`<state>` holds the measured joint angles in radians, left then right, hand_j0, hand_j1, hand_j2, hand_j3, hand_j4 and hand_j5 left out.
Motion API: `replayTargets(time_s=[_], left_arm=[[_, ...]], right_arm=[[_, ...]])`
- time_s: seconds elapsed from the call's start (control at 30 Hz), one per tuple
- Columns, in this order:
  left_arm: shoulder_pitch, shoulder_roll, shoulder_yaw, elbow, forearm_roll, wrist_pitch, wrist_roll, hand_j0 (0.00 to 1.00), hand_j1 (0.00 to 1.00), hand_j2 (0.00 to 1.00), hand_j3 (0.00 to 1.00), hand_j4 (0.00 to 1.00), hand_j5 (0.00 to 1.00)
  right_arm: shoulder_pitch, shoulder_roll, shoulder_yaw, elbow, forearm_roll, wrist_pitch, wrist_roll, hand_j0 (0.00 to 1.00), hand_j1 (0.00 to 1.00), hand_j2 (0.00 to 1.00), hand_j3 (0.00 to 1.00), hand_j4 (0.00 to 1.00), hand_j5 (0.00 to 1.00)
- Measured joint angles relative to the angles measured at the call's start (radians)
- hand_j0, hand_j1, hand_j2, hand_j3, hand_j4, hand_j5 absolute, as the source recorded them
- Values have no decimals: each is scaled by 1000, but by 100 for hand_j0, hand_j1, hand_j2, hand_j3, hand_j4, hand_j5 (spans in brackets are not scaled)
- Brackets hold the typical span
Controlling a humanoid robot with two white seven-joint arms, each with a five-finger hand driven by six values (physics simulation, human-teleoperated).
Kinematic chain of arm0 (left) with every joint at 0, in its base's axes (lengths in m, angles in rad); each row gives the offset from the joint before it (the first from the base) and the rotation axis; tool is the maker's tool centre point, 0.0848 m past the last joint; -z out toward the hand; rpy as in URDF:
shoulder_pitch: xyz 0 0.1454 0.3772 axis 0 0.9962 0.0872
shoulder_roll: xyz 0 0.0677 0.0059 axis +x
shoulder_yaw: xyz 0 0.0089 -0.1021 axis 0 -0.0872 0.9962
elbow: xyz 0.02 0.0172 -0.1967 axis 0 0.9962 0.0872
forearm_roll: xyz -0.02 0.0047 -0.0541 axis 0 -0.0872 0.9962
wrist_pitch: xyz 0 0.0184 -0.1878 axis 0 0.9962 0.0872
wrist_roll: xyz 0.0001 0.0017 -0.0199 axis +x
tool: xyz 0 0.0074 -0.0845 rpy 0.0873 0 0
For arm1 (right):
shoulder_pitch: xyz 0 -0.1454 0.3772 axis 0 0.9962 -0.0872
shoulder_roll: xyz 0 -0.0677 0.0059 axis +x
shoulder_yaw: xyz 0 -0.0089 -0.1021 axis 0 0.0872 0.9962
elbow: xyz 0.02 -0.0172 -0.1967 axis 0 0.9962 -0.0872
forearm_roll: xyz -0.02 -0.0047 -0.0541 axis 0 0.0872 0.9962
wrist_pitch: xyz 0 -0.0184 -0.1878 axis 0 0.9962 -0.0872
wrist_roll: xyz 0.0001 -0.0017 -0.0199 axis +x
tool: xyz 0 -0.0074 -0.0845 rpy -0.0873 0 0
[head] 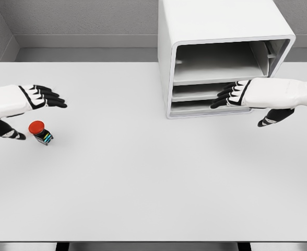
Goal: Slide open multi-storey tabletop storage cabinets and put open load switch and slide close multi-storey tabletop storage cabinets
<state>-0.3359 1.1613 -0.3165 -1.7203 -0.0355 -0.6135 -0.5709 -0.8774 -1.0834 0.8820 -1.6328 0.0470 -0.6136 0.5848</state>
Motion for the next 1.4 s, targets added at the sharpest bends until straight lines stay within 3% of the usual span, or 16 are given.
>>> replayTargets(time_s=[0.13, 0.2, 0.47, 0.57, 0.8, 1.4], left_arm=[[3, 11, -3, 0, 4, 0, -28, 100, 100, 100, 100, 100, 100], [3, -6, -5, 4, -31, 0, -30, 100, 100, 100, 100, 100, 100], [-6, -117, -30, 195, -124, 0, -4, 100, 100, 100, 100, 100, 100], [-18, -156, -35, 231, -191, 0, 4, 100, 100, 100, 100, 100, 100], [-17, -190, -38, 244, -254, 0, 10, 100, 100, 100, 100, 100, 100], [-18, -230, -40, 270, -297, 0, 9, 100, 100, 100, 100, 100, 100]], right_arm=[[0, 0, 0, 2, 0, 0, -1, 100, 100, 100, 100, 100, 100], [0, 1, 0, 2, 0, 0, -4, 100, 100, 100, 100, 100, 100], [-11, 2, -1, 15, -7, 0, -54, 100, 100, 100, 100, 100, 100], [-9, 24, 3, 17, -4, 0, -60, 100, 100, 100, 100, 100, 100], [-17, 51, 6, 23, -1, 0, -62, 100, 100, 100, 100, 100, 100], [-43, 145, 6, 232, -3, 0, -31, 100, 100, 100, 100, 100, 100]])
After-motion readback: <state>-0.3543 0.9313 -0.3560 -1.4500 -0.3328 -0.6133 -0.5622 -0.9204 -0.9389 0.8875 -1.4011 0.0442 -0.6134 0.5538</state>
